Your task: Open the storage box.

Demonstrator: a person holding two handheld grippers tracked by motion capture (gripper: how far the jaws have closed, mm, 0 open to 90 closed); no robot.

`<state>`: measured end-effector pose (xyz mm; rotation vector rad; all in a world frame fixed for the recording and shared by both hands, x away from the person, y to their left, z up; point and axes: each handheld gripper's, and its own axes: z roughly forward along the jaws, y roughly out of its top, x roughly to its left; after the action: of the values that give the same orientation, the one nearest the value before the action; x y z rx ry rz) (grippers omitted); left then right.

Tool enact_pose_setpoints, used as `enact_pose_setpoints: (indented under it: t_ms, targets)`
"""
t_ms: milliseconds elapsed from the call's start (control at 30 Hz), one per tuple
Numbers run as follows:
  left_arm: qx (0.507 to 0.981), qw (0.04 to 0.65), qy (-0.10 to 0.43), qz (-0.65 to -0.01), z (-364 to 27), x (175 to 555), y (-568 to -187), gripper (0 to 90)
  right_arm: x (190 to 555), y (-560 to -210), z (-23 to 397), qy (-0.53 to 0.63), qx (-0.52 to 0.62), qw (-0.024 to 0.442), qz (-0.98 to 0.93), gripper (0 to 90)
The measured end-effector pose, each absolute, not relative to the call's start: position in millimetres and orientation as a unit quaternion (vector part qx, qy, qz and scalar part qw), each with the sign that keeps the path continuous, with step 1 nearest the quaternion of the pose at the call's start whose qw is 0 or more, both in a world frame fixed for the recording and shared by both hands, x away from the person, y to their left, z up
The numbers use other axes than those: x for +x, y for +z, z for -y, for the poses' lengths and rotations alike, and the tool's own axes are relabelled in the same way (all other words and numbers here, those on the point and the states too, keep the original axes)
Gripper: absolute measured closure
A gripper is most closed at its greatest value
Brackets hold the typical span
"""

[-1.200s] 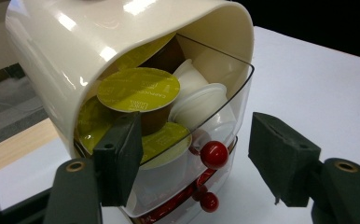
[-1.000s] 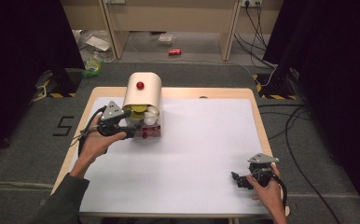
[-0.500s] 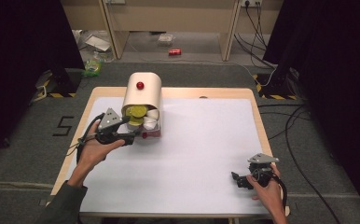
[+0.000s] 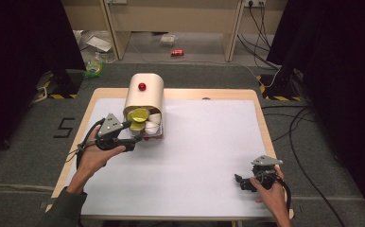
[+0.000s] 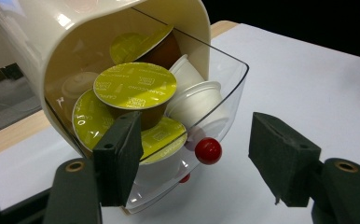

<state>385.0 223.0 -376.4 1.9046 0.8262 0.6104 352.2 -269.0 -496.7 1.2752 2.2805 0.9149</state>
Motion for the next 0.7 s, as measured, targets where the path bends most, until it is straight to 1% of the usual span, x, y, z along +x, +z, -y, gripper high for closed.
enact_pose_setpoints:
  t_ms: [700]
  targets:
    - [0.779, 0.47, 0.249, -0.331, -224, 368, -381, 34.0, 352, -497, 269, 0.325, 0.453, 0.186, -0.81, 0.3]
